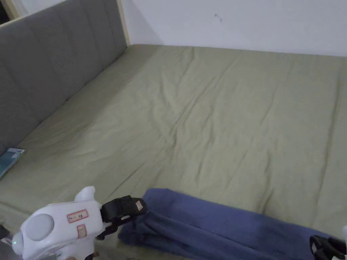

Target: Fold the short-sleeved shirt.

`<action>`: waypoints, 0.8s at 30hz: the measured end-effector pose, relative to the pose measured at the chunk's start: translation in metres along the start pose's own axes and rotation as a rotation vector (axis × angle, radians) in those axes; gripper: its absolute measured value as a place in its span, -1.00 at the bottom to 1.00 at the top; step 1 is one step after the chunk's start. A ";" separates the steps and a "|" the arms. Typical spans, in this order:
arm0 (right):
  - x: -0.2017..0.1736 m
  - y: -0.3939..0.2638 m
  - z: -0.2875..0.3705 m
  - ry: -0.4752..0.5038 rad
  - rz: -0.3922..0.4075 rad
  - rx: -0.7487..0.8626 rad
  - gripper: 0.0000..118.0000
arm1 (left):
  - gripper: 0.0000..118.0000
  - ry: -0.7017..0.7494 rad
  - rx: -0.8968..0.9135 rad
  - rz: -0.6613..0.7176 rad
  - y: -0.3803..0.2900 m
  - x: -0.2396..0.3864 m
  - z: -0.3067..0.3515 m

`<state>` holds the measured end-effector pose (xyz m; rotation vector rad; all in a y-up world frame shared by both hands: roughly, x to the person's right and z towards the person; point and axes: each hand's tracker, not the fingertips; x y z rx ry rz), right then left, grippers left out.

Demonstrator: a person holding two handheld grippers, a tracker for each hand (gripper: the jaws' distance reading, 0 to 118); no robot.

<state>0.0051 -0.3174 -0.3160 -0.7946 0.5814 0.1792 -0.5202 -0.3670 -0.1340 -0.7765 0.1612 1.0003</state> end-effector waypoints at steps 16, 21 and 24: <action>-0.024 0.001 -0.031 0.033 -0.010 -0.078 -1.00 | -0.84 -0.153 -0.154 0.085 0.009 -0.028 -0.056; -0.015 -0.002 -0.023 0.008 -0.023 -0.093 -1.00 | -0.86 -0.115 -0.178 0.042 0.009 -0.026 -0.056; -0.003 -0.002 -0.019 -0.006 -0.054 -0.081 -1.00 | -0.86 -0.080 -0.187 -0.001 0.019 -0.019 -0.049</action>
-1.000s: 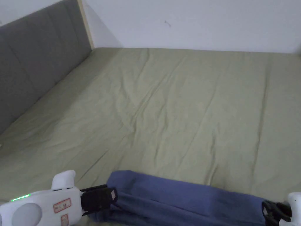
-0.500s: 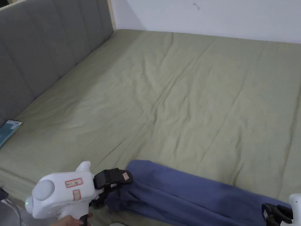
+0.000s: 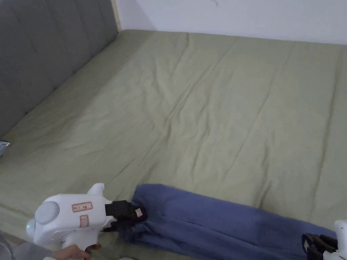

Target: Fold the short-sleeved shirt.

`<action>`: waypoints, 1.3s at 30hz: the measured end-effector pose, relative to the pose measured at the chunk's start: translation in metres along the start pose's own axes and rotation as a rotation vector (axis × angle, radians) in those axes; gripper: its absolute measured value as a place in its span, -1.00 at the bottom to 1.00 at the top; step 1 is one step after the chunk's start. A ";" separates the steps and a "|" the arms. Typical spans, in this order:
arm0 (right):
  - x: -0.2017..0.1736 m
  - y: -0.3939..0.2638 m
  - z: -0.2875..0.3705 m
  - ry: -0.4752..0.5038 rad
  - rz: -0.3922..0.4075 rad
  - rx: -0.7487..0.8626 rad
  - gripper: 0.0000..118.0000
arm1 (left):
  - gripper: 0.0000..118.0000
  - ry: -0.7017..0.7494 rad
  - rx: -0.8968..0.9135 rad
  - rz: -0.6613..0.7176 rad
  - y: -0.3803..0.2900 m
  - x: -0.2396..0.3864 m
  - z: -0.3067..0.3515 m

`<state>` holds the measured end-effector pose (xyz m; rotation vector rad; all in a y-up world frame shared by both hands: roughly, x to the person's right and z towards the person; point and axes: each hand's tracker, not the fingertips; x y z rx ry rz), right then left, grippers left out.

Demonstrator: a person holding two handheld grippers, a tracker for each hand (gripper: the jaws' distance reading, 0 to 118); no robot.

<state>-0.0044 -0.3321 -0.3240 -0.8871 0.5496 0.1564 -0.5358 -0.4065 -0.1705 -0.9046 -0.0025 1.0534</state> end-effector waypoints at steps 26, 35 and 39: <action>0.100 -0.057 0.073 -0.144 -0.305 0.099 -1.00 | -0.51 0.031 -0.318 -0.682 -0.131 0.274 -0.176; 0.112 -0.064 0.076 -0.149 -0.351 0.112 -1.00 | 0.77 -0.019 -0.250 -0.617 -0.122 0.289 -0.150; 0.115 -0.065 0.074 -0.136 -0.361 0.117 -1.00 | -0.12 -0.010 -0.094 -0.563 -0.099 0.288 -0.106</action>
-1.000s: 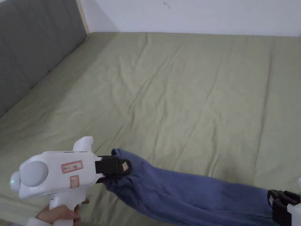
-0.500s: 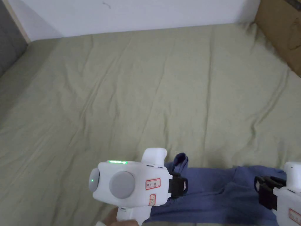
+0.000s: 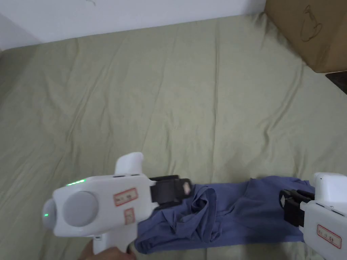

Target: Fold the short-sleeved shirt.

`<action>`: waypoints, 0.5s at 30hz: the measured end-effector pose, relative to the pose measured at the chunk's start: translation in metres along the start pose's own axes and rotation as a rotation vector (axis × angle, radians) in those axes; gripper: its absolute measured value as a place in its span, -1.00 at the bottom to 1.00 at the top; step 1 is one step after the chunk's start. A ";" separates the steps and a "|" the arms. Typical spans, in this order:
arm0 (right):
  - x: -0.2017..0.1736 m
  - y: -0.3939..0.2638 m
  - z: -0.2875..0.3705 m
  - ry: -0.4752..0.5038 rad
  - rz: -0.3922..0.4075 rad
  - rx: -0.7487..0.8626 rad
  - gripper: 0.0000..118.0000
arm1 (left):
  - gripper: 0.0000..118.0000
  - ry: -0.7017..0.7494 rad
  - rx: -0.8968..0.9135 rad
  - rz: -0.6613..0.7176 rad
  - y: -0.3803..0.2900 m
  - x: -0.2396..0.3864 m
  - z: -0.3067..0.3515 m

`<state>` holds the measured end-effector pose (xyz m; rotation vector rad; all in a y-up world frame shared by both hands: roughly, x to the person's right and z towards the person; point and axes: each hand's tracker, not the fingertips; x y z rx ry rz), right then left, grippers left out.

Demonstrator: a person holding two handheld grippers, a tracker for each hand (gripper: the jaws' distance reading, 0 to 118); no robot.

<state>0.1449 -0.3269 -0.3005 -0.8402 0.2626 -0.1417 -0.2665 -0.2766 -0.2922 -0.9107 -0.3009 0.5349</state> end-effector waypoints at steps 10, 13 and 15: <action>0.001 -0.006 -0.002 0.017 -0.015 0.000 -1.00 | -0.88 0.095 -0.172 -0.009 -0.033 -0.030 -0.052; 0.004 -0.006 -0.001 0.016 -0.021 -0.002 -1.00 | -0.88 0.073 -0.218 -0.012 -0.041 -0.026 -0.073; 0.006 -0.007 -0.001 0.012 -0.020 -0.004 -1.00 | -0.88 0.070 -0.244 -0.008 -0.046 -0.019 -0.079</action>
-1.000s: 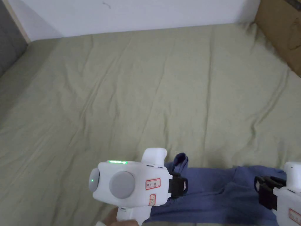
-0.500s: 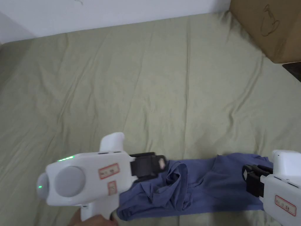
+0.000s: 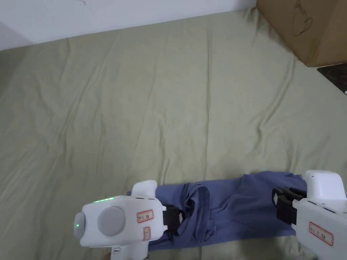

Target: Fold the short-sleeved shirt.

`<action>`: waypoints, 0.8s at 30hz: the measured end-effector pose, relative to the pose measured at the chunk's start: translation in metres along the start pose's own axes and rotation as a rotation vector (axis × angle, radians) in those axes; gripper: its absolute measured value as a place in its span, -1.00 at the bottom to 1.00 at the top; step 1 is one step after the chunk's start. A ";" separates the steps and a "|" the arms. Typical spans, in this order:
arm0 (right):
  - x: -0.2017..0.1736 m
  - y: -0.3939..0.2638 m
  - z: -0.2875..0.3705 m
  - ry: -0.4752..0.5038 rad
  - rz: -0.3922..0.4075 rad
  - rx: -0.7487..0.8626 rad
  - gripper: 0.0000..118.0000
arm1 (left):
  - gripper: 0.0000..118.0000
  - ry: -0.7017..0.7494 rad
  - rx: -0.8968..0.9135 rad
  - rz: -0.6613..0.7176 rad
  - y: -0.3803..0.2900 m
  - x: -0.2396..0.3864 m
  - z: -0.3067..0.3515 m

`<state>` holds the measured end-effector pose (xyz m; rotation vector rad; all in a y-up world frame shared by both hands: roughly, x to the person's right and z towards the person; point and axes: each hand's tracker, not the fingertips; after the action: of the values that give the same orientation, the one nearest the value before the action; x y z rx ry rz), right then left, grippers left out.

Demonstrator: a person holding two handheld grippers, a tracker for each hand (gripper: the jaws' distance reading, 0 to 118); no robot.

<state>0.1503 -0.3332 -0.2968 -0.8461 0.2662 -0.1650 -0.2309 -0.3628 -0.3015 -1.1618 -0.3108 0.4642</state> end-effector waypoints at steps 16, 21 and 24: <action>0.006 -0.003 0.006 -0.006 -0.029 0.005 -1.00 | -0.88 -0.160 -0.005 -0.042 -0.001 0.032 0.005; -0.004 0.000 0.005 -0.002 0.000 -0.003 -1.00 | -0.88 -0.213 0.146 0.064 0.003 -0.007 0.063; -0.011 0.003 0.004 0.003 0.025 -0.009 -1.00 | -0.80 -0.224 0.209 0.144 -0.005 -0.054 0.097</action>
<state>0.1411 -0.3255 -0.2942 -0.8508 0.2805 -0.1420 -0.3218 -0.3140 -0.2611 -0.9326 -0.3642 0.7383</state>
